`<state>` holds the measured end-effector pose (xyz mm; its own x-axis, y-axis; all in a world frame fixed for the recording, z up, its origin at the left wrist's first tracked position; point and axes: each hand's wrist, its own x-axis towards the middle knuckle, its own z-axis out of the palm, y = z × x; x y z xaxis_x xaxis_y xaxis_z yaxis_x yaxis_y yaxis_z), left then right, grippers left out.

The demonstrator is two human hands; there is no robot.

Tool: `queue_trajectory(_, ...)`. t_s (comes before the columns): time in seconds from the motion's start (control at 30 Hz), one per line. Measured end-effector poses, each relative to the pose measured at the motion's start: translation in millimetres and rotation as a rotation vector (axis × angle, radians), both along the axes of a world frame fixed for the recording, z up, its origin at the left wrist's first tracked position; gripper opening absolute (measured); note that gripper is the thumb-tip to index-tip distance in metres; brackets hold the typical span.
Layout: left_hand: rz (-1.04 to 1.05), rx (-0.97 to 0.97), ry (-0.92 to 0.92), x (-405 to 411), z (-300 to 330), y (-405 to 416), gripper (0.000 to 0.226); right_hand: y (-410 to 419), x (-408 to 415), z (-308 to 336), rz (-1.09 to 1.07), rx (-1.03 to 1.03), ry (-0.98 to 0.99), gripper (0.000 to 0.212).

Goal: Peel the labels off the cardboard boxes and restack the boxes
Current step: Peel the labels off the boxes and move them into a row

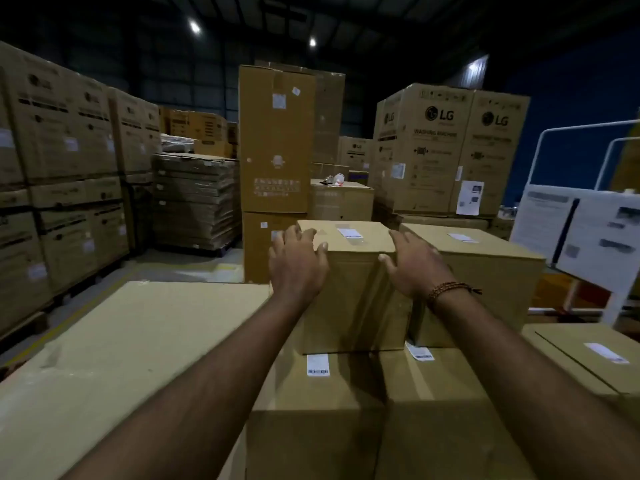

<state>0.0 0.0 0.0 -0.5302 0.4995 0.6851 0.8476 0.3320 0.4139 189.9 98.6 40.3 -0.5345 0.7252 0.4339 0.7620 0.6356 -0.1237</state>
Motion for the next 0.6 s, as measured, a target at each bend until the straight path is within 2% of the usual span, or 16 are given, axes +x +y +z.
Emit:
queue_trajectory(0.2,-0.016,0.065,-0.387,-13,-1,33,0.059,48,-6,3,-0.157,-0.040,0.095,0.054)
queue_trajectory(0.3,-0.068,0.098,-0.620,-20,0,36,0.057,67,-9,1,-0.174,-0.024,0.160,0.049)
queue_trajectory(0.4,-0.103,0.104,-0.815,-22,2,36,0.052,79,-13,-1,-0.155,-0.114,0.221,0.047)
queue_trajectory(0.5,-0.188,0.110,-0.921,-20,2,36,0.047,84,-19,-3,-0.124,-0.204,0.334,0.046)
queue_trajectory(0.6,-0.245,0.148,-0.941,-14,4,33,0.039,82,-23,-1,-0.124,-0.234,0.443,0.039)
